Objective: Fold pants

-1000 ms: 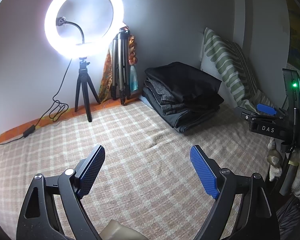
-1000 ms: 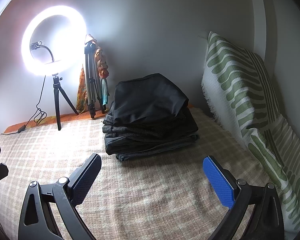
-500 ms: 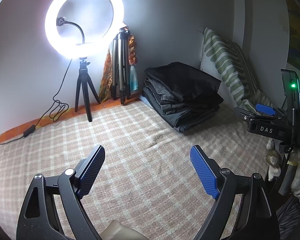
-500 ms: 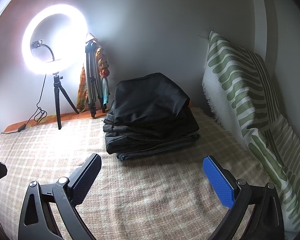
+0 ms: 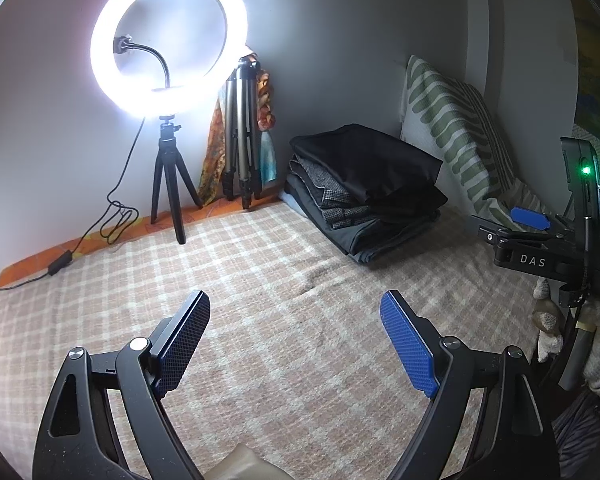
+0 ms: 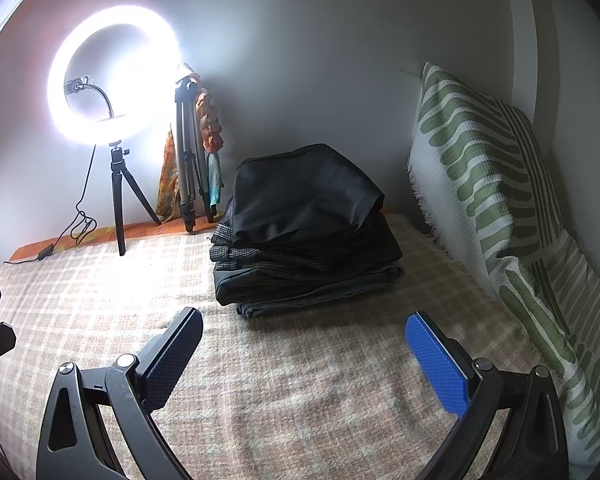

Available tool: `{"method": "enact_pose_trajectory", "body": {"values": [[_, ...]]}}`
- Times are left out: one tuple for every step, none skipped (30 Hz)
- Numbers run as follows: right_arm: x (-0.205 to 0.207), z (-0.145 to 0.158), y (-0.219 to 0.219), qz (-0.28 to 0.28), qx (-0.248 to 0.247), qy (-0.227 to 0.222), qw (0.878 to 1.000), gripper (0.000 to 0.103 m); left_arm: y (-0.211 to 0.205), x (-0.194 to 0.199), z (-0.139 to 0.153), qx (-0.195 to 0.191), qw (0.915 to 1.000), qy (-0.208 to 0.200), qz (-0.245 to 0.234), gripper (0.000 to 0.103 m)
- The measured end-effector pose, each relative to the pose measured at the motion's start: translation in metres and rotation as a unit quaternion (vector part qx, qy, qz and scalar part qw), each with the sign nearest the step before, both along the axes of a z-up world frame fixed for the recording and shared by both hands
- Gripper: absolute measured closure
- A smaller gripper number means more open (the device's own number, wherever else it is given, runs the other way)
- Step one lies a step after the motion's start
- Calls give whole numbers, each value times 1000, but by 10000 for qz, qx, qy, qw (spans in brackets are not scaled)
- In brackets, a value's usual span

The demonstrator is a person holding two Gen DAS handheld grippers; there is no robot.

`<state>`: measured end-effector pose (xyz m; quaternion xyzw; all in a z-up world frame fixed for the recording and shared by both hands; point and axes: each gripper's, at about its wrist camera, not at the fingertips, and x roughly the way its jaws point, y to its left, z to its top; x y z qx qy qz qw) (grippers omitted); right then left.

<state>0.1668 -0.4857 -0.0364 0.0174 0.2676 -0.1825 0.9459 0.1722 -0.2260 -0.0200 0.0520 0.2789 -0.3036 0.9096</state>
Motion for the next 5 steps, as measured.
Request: {"method": "enact_pose_trajectory", "body": {"values": [[0, 0, 0, 7, -2, 1, 10000, 0, 0, 0, 0, -11, 10000, -24, -1, 16], [0, 0, 0, 3, -2, 0, 10000, 0, 1, -1, 1, -10, 10000, -41, 8, 16], [0, 0, 0, 5, 1, -1, 10000, 0, 1, 0, 1, -10, 10000, -29, 1, 16], [0, 0, 0, 4, 2, 1, 10000, 0, 1, 0, 1, -19, 10000, -21, -1, 16], [0, 0, 0, -4, 0, 1, 10000, 0, 1, 0, 1, -23, 10000, -5, 5, 16]]}}
